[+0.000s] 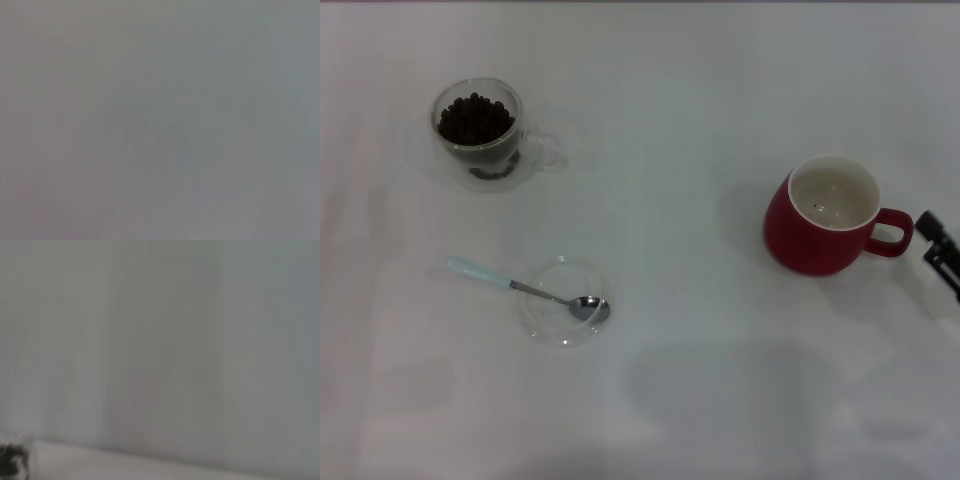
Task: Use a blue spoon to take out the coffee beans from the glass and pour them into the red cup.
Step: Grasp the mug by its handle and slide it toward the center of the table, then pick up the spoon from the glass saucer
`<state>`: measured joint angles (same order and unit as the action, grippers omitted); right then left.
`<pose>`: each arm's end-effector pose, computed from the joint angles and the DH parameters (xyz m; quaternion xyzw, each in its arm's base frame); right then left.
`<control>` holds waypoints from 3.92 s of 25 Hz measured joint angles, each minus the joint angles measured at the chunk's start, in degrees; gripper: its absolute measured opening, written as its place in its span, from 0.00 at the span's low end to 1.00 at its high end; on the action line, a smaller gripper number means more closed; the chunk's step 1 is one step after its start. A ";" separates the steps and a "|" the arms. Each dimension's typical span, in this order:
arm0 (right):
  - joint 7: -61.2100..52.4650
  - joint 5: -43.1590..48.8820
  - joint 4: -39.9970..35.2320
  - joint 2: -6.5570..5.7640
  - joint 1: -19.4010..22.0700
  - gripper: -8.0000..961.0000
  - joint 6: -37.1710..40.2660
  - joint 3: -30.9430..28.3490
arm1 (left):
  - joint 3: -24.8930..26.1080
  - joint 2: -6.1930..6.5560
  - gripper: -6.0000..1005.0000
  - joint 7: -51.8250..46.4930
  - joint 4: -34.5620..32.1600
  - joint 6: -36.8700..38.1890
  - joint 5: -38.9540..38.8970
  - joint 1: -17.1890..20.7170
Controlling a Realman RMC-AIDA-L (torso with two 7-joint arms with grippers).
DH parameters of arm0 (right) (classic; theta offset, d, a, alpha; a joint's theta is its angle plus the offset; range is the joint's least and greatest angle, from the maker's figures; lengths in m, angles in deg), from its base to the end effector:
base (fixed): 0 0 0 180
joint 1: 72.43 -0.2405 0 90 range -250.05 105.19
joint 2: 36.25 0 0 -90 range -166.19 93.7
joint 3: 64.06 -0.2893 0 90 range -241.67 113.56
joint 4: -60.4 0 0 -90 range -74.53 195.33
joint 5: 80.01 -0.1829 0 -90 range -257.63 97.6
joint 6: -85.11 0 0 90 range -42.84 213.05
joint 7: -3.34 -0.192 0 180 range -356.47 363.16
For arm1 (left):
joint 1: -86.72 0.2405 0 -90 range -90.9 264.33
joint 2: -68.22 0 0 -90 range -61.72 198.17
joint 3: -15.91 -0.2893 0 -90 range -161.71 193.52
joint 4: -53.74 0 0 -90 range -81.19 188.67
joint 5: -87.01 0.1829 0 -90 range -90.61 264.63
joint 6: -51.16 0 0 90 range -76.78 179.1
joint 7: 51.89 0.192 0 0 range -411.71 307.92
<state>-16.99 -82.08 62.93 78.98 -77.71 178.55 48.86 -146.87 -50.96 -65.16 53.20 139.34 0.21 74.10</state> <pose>0.3789 0.2077 -0.0184 -0.7797 0.2229 0.3041 0.4999 -0.3879 0.2782 0.0465 -0.5959 -0.2166 -0.3155 0.7060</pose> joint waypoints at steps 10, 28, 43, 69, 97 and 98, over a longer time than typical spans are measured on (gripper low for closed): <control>-0.11 2.31 -1.85 0.08 -0.26 0.71 -7.68 0.82 | 0.00 0.00 0.45 0.03 -0.60 -0.03 0.22 -0.04; 4.04 1.92 -5.93 0.08 -1.25 0.67 -16.62 0.86 | 0.15 0.00 0.45 0.19 -0.61 -0.03 0.85 0.27; 5.65 2.35 -9.06 0.09 -1.87 0.20 -16.25 6.66 | 0.37 0.09 0.45 0.26 -0.61 -0.10 0.64 -0.21; 5.69 2.33 -16.28 0.18 -2.71 0.26 -17.17 22.58 | 0.00 0.00 0.45 0.37 -0.66 -0.11 0.92 0.70; 5.70 1.34 3.08 -0.60 -2.28 0.64 4.16 15.65 | -0.04 0.07 0.45 -5.51 -3.11 0.20 3.16 0.67; 5.71 1.34 4.35 -0.76 -2.30 0.64 6.00 13.99 | -0.06 0.07 0.45 -8.12 -3.35 0.32 4.65 0.68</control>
<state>-11.28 -80.74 67.28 78.22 -80.00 184.56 62.85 -146.93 -50.88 -73.28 49.86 139.66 4.86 74.78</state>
